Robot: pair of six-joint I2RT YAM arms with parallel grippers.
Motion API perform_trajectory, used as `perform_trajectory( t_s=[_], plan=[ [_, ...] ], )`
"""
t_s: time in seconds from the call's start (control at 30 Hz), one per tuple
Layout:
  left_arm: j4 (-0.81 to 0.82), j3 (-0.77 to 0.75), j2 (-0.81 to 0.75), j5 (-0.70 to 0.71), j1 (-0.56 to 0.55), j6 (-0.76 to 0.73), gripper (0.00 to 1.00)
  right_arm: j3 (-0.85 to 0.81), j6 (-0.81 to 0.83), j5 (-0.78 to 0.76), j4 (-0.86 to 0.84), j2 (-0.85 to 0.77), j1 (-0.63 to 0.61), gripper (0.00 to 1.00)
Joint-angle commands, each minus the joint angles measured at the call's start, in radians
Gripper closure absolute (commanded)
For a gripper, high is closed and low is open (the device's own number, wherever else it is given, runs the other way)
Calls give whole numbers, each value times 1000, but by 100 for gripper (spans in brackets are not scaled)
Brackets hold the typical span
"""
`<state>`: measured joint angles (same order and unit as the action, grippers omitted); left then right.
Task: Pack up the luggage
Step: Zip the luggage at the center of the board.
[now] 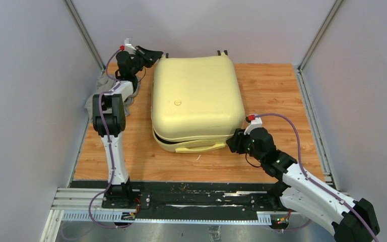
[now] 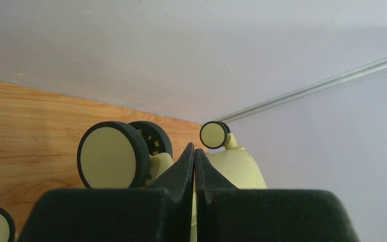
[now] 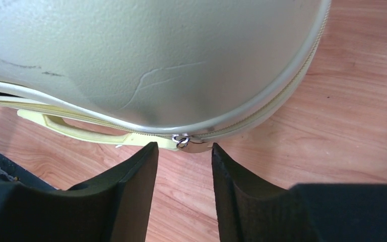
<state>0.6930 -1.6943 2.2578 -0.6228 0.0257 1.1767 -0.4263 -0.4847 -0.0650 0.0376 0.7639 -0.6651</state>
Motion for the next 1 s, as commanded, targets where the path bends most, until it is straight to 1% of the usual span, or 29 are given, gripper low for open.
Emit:
perform_trajectory(
  t_s=[0.0, 0.1, 0.17, 0.37, 0.6, 0.8, 0.97],
  plan=[
    [2, 10, -57, 16, 0, -19, 100, 8, -16, -54, -27, 4, -11, 51],
    [2, 9, -61, 21, 0, -14, 100, 4, -17, -59, -66, 25, -12, 51],
    [2, 8, -65, 22, 0, -12, 100, -1, -16, -62, -87, 42, -12, 55],
    [2, 21, -84, 27, 0, -17, 100, -13, -21, -61, -141, 90, -11, 77],
    [2, 34, -96, 38, 1, -18, 100, -10, -29, -67, -156, 74, -12, 100],
    [2, 29, -105, 42, 2, -20, 100, -12, -32, -46, -133, 56, -11, 100],
    [2, 53, -121, 44, 2, -37, 100, -49, -21, 19, -115, 86, -32, 100]
  ],
)
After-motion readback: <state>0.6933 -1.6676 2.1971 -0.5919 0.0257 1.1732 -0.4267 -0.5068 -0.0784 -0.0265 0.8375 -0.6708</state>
